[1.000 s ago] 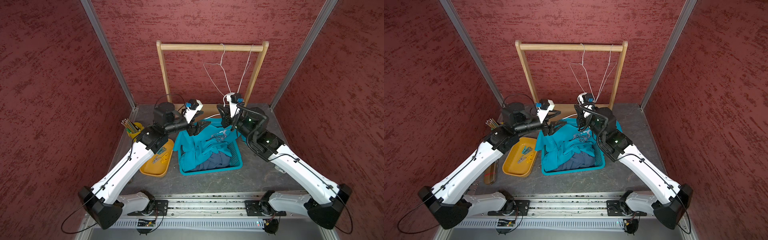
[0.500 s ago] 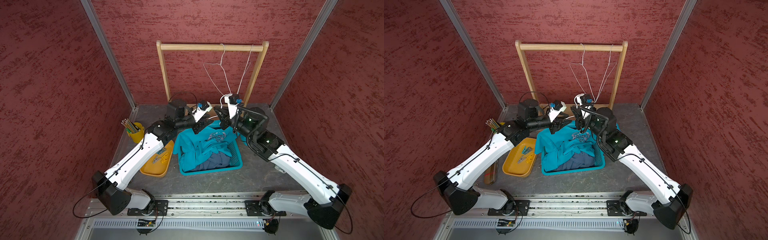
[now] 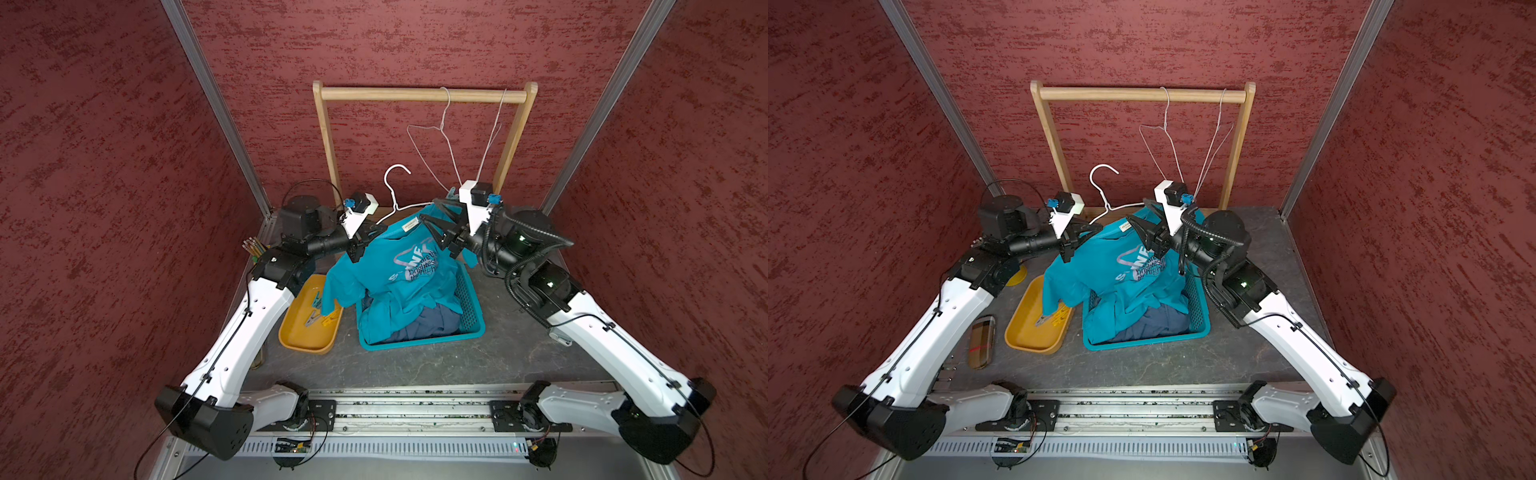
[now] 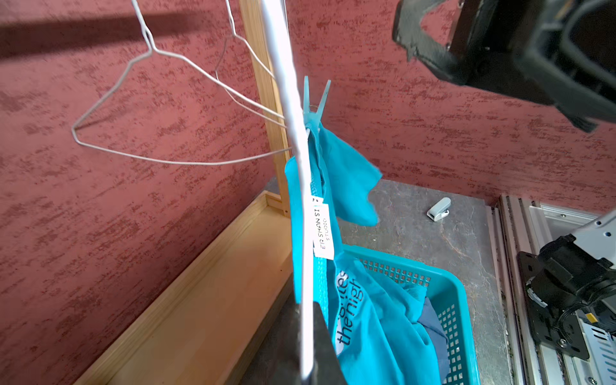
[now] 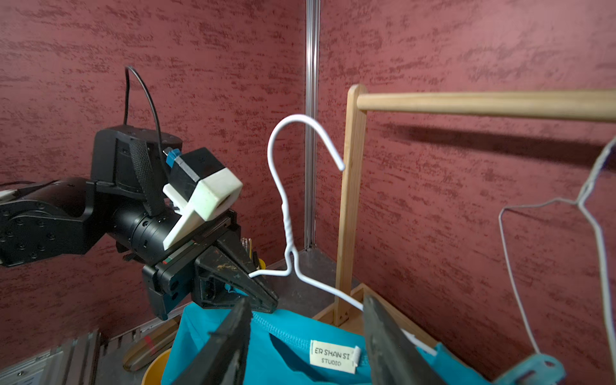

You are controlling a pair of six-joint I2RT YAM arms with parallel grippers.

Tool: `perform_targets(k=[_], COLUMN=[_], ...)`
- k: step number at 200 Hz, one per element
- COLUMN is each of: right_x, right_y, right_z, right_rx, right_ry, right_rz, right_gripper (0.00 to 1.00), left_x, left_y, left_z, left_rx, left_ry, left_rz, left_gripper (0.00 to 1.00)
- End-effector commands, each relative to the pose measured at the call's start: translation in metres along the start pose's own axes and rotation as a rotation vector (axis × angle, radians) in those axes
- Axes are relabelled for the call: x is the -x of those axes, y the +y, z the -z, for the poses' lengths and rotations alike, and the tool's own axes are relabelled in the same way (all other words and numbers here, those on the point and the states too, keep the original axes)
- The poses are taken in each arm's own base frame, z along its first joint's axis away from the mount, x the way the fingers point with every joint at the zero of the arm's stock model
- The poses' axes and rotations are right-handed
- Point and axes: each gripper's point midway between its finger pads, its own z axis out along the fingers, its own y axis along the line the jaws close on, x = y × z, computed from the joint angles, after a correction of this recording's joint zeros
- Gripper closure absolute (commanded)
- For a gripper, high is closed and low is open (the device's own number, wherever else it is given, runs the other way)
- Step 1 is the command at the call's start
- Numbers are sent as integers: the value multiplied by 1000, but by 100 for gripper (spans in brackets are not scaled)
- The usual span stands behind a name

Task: Remove the clothespins securing t-shirts to the hanger
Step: Adjust the hanger, then remove the clothespin from the hanger.

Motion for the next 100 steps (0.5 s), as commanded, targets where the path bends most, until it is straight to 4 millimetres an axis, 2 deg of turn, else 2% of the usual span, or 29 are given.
perform_targets(k=[1,22,41,54,68,100], right_x=[66,81,67,52,39,16], right_y=[13,5,-25,-35,-35,-10], right_z=[30,46,48,42,35,30], right_rx=[19,-62,-225,-245,-177,145], right_ry=[-149,-168,-54,50,110,147], right_rz=[65,101,118,113,80,-10], right_gripper=[42,40,39,36,34,27], left_x=[40,42,30,20,11,-1], left_y=[-16,-21,-26,-29,-31,-25], left_z=[25,38,44,47,52,60], left_rx=[-65,-109,-182,-239,-285,-302], left_ry=[-110,-119,-111,-106,-112,-137], left_rz=[-88,-87,-44,4,37,57], left_gripper=[100,100,100,100,100,100])
